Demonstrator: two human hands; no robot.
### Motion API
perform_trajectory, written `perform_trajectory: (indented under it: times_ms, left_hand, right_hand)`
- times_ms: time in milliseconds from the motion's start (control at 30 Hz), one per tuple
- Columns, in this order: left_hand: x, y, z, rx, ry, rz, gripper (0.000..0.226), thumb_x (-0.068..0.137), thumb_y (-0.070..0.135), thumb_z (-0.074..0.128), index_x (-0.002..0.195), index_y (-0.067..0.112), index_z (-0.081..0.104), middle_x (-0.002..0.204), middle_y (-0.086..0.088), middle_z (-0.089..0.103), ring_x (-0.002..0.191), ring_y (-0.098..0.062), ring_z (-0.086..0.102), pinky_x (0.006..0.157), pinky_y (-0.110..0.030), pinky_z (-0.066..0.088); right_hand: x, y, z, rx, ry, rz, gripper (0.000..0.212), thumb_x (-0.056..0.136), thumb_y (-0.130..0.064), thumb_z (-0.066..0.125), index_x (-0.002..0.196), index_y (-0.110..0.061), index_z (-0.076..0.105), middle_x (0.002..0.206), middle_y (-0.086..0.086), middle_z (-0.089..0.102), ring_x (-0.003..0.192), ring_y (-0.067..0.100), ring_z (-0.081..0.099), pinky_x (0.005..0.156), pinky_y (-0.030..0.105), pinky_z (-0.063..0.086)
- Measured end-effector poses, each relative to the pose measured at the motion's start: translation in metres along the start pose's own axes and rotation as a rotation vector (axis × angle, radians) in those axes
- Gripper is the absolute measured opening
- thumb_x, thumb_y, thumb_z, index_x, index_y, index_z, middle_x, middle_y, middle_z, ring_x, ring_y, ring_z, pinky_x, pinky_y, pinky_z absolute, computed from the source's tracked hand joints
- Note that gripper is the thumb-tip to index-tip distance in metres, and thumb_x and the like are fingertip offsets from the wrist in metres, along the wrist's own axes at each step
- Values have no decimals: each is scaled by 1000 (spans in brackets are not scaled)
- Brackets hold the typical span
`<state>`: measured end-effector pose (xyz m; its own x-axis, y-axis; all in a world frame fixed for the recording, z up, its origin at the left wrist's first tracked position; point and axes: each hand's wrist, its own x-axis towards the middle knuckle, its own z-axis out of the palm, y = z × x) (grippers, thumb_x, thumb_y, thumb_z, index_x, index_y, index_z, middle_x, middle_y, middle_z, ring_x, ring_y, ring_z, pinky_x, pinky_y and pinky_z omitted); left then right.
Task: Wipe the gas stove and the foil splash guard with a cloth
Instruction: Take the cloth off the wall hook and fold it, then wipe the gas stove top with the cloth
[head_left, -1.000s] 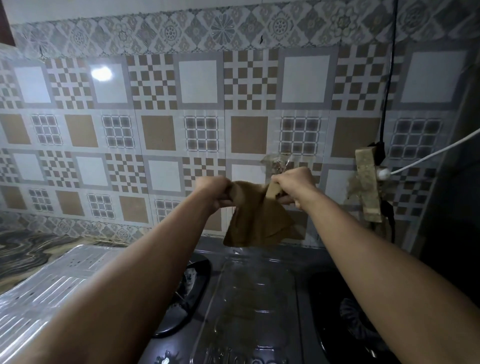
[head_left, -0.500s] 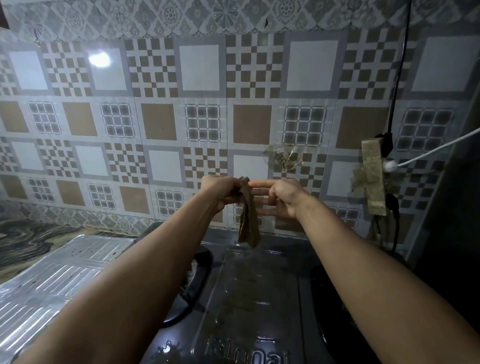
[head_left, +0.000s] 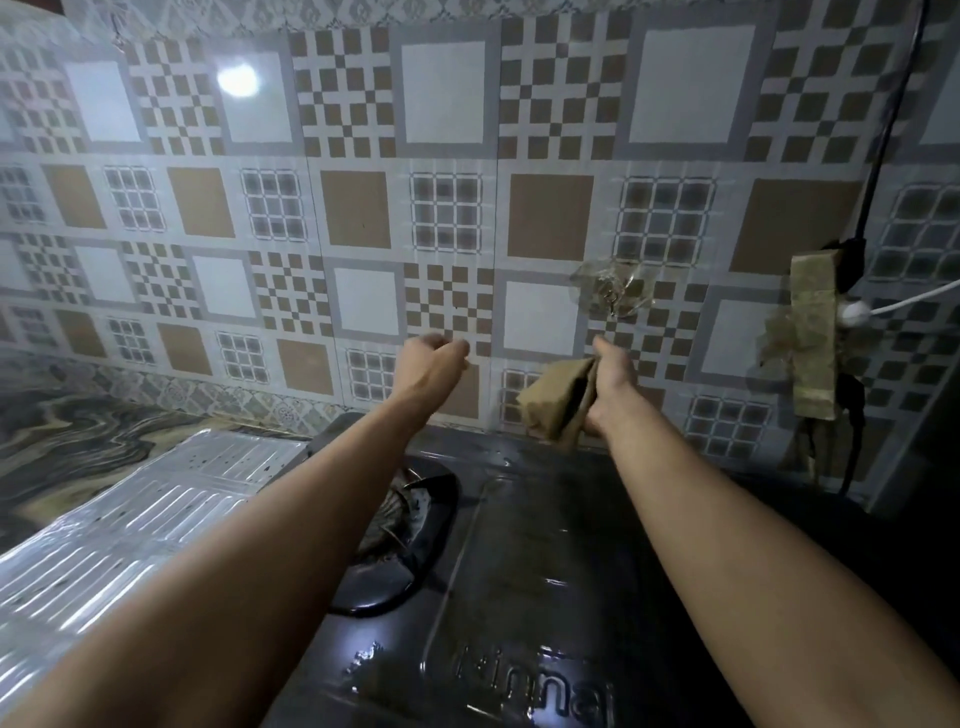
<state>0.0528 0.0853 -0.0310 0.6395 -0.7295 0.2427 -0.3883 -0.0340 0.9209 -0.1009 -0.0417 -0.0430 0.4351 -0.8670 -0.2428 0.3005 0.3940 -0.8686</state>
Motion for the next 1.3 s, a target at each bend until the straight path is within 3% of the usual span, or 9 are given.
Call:
perform_trajectory:
  times_ms: [100,200,267,333,467,600,800,1000,1300]
  left_hand:
    - [-1,-44,-23,392,120,-35,30,88,30,45,97,7,62,100,-15,68,86,-28,59,73,-36,44]
    - [-5,-87,-41,703,61,-101,46,92,39,39,123,8,53,128,-19,58,114,-34,53,98,-48,40]
    - [-8,-111,-55,891,-5,-103,57,96,41,34,140,6,39,150,-18,37,140,-32,32,114,-57,21]
    - [-12,-130,-69,995,-44,-104,64,97,43,30,149,6,25,160,-15,15,149,-30,9,117,-59,6]
    - [-18,-150,-86,1064,-86,-158,67,98,45,23,153,8,15,163,-14,1,150,-28,-3,117,-59,-2]
    - [-14,-149,-92,1104,-99,-167,72,97,51,22,154,8,13,163,-12,-2,150,-26,-4,116,-61,-2]
    - [-7,-164,-119,1140,-145,-199,73,95,61,21,155,21,9,164,-4,-1,150,-25,-1,114,-65,-1]
    - [-7,-164,-125,944,-138,-240,54,101,44,22,153,36,14,163,-7,3,150,-29,7,114,-62,15]
    - [-10,-172,-124,692,93,-347,77,96,46,25,152,9,-13,160,-6,-23,150,-23,-4,114,-63,13]
  right_hand:
    - [4,23,7,-582,10,-125,68,97,-61,30,134,-9,52,103,16,62,107,33,58,103,48,42]
    - [9,59,19,-1040,-96,-105,78,95,-67,19,148,-13,35,146,17,42,135,35,39,115,51,25]
    - [12,76,18,-1314,-145,-186,61,102,-51,27,145,-10,41,152,15,38,137,33,38,114,42,29]
    - [14,88,13,-1566,-246,-270,48,105,-34,31,146,-12,38,155,13,34,141,31,33,112,40,27]
    - [26,105,-2,-1908,-356,-294,58,104,-41,18,156,-16,9,164,6,1,150,28,0,120,49,-1]
    - [36,106,10,-1983,-399,-356,65,102,-41,18,155,-7,3,163,14,-1,150,26,-1,121,41,-3]
    - [60,120,21,-1995,-465,-352,71,99,-57,11,156,-16,-4,164,6,-1,150,23,0,121,42,-1]
    - [82,130,58,-1976,-571,-394,68,99,-58,12,156,-20,2,164,4,7,149,23,9,121,45,5]
    - [123,153,137,-1908,-838,-439,65,98,-60,15,154,-32,-1,163,-4,-2,150,20,-3,119,55,-3]
